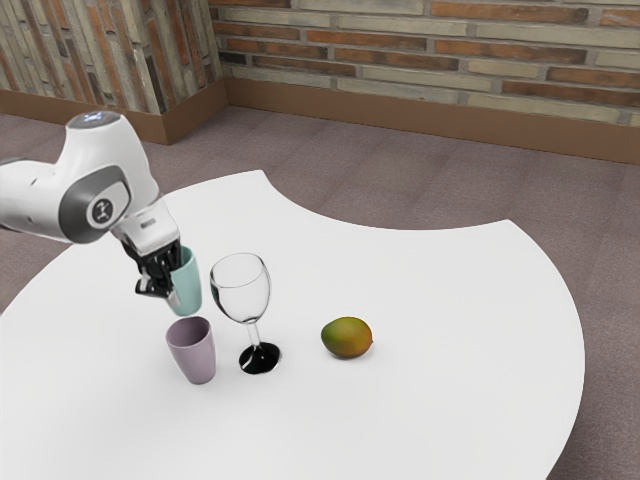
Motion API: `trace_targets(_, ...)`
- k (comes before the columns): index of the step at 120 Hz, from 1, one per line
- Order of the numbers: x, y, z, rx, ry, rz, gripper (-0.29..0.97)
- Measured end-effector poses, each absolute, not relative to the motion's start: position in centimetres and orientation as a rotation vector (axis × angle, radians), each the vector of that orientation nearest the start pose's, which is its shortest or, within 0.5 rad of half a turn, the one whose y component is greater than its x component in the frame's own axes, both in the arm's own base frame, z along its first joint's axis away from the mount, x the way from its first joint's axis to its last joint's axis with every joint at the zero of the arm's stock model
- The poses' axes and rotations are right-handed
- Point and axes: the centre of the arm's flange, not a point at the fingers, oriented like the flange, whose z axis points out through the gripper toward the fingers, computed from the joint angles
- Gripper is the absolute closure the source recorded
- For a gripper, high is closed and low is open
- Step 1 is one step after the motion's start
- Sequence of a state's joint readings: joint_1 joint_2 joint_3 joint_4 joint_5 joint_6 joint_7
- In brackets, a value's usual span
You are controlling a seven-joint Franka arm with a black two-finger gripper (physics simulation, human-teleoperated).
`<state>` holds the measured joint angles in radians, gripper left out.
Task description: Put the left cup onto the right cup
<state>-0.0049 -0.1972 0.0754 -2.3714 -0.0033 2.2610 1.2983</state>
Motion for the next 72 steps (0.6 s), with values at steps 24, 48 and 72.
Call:
trace_targets(24, 46.4, 2.4, 40.9, -2.564, 1.742, -0.122, 0.75)
trace_targets(48, 45.7, 1.0, 40.7, -2.588, 1.707, -0.114, 0.75)
trace_targets(72, 44.5, 1.4, 40.6, -2.639, 1.632, -0.112, 0.75)
